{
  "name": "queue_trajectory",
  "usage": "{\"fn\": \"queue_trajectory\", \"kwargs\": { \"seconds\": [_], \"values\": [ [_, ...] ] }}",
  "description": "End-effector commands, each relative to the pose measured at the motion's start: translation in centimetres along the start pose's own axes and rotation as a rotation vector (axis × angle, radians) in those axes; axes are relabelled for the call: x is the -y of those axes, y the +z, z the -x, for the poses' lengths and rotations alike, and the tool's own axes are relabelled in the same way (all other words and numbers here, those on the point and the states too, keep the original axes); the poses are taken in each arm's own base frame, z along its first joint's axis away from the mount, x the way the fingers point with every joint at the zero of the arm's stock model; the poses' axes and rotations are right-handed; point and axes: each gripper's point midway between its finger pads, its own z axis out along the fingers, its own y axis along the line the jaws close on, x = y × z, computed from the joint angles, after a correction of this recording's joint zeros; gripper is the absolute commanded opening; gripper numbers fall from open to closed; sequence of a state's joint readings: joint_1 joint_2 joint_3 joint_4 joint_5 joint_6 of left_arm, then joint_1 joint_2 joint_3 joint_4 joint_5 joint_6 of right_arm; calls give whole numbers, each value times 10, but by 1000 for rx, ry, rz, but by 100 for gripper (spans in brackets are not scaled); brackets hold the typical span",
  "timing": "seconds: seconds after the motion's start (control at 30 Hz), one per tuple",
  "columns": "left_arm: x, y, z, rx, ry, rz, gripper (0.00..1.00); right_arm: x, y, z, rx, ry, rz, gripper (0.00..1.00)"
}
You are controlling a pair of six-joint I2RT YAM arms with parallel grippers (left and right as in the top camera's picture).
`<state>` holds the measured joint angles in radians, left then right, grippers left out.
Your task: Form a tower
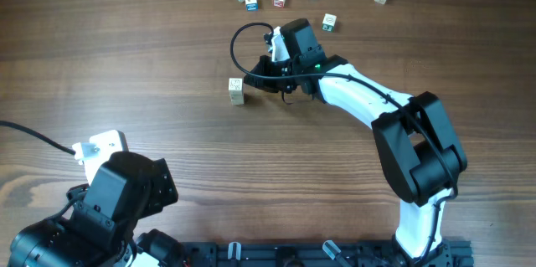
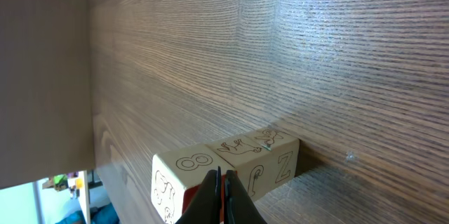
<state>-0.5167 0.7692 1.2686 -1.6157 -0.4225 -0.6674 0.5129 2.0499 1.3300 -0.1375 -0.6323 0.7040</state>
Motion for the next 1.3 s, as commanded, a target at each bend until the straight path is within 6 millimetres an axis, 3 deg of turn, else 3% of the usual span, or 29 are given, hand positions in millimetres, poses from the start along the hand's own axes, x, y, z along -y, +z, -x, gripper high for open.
{"fn": "queue_trajectory", "kwargs": {
  "seconds": [0.0,0.93,1.27],
  "values": [
    [-3,0,3,15,7,16,100,6,8,-10,-36,18,6,4],
    [-3,0,3,15,7,16,100,4,8,-8,-30,9,15,4],
    [-3,0,3,15,7,16,100,15,7,-8,-21,31,-35,4]
  ]
}}
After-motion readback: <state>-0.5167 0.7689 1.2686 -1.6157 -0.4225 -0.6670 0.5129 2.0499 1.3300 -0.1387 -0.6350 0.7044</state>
